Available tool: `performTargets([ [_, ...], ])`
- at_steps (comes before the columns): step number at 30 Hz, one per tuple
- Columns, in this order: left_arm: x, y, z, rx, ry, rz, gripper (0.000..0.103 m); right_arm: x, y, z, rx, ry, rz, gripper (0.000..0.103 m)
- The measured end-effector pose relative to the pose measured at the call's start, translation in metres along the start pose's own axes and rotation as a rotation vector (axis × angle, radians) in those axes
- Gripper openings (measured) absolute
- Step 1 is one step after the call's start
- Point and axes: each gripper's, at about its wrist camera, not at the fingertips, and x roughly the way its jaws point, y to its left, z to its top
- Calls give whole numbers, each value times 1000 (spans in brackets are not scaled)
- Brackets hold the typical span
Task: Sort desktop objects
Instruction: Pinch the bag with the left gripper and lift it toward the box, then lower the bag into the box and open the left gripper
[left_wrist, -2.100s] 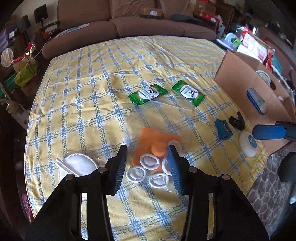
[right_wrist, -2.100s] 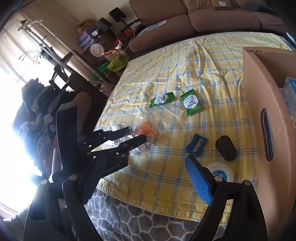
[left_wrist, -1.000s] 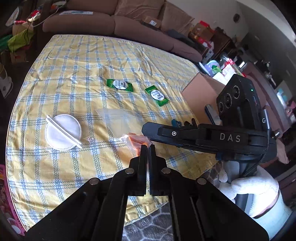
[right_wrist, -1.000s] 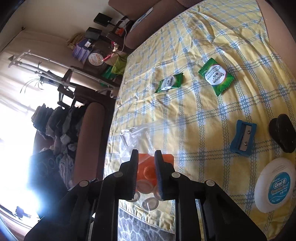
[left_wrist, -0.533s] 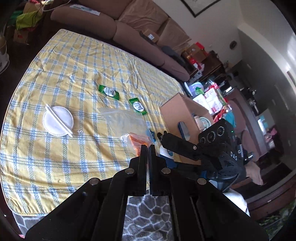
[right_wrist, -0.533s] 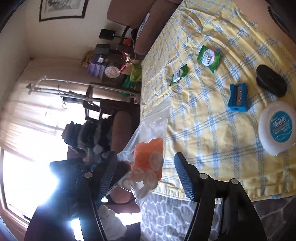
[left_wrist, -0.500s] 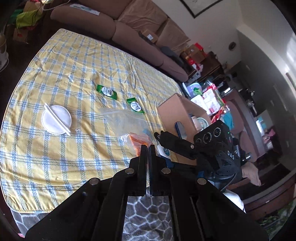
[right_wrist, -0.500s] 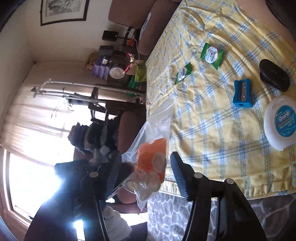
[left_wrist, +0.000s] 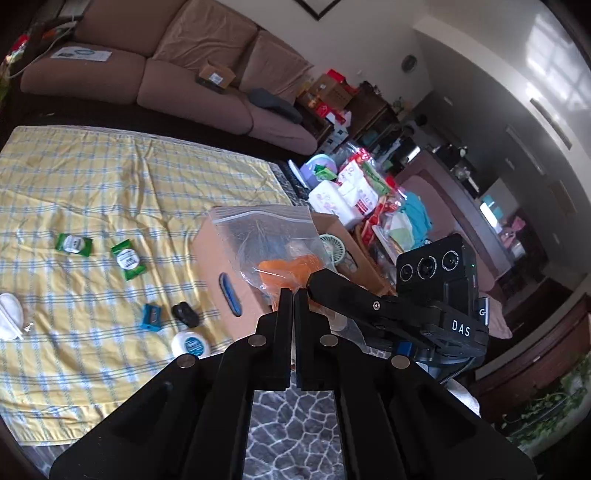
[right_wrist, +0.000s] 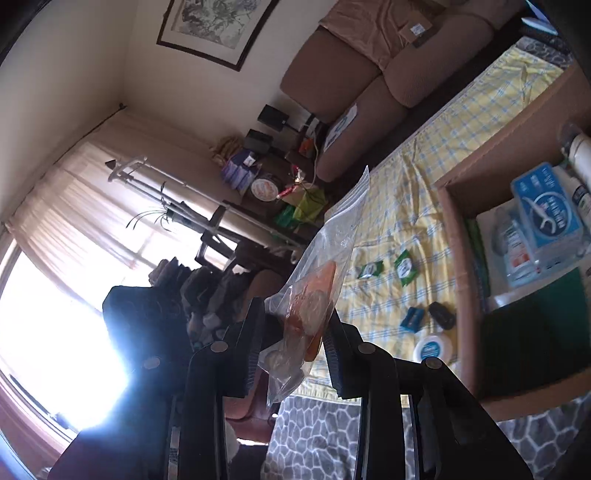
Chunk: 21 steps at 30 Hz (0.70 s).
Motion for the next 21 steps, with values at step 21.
performTargets([
  [21, 299, -122, 2, 235, 356, 222, 2, -163, -175, 92, -44, 154, -701, 31],
])
